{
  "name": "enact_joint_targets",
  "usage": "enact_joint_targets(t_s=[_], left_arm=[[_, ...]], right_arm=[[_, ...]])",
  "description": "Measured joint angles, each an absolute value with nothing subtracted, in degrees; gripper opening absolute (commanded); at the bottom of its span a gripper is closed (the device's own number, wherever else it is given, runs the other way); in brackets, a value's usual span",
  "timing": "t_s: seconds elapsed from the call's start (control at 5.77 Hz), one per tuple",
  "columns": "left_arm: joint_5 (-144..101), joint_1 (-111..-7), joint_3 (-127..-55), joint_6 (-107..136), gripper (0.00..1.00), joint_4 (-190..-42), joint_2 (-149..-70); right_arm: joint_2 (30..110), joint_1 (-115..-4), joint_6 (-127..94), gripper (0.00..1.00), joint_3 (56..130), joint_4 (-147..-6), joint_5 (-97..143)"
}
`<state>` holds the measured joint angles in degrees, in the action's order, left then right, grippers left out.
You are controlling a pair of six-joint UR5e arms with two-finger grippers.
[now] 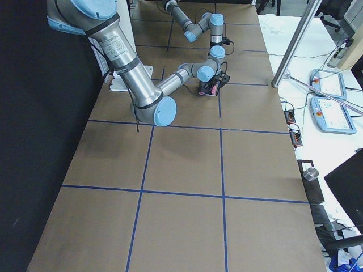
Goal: Fold towel twice with both arms
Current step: 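Lay the held edge onto the far towel edge with both grippers, then open both grippers and raise them off the folded towel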
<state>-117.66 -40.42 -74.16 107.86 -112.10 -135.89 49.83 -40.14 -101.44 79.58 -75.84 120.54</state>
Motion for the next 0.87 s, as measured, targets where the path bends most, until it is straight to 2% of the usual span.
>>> enact_joint_targets(t_s=[0.87], left_arm=[[-118.0, -41.9, -76.2, 103.1, 1.00, -114.2, -133.2]], right_arm=[[50.5, -43.0, -96.4, 1.00, 80.3, -75.9, 121.2]])
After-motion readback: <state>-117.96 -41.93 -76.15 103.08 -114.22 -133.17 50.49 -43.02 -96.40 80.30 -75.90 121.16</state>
